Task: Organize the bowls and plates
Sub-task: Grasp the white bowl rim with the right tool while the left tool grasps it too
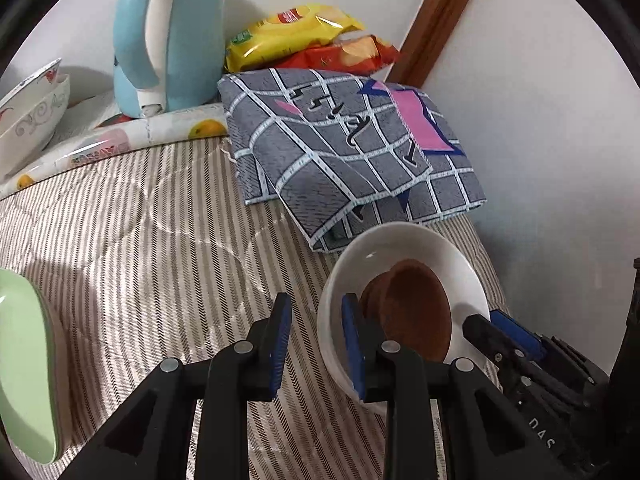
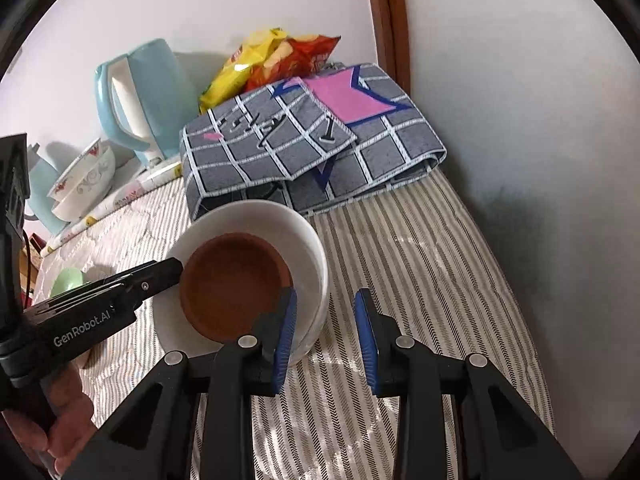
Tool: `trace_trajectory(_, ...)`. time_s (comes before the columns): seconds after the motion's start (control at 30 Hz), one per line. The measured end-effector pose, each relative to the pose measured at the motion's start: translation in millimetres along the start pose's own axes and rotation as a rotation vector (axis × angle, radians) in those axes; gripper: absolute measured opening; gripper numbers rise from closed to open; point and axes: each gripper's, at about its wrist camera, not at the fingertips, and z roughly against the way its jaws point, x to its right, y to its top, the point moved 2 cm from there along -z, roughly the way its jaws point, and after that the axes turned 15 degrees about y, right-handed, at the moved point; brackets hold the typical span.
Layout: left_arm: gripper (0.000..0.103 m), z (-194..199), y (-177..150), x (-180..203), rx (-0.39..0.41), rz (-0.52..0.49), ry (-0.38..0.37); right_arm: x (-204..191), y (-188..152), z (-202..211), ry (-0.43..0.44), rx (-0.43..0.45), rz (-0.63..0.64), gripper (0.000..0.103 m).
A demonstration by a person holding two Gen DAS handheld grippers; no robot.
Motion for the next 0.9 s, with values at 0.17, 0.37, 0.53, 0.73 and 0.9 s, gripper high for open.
trace_trajectory(0.17, 0.025, -7, 0, 2, -0.017, -0.005, 0.016, 2, 2, -7, -0.015, -0.03, -0.011, 0.027)
trace_trajectory(0.37, 0.025, -12, 0, 3, -0.021, -0.009, 0.018, 2, 5, -19, -0.035, -0.071, -0.018, 0.026)
trace_trajectory(0.53, 0.025, -19, 0, 10, -0.032, -0.032, 0.028, 3, 8, -28, -0.054, -0.109, -0.026, 0.027)
trace_trajectory(0.73, 0.025, -27, -1, 14, -0.041, -0.045, 0.033, 1, 8, -32, -0.077, -0.116, 0.013, 0.032)
trace_trajectory(0.9, 0.027, -29, 2, 11, -0.055, -0.046, 0.03, 5, 7, -34, -0.066, -0.101, 0.007, 0.035)
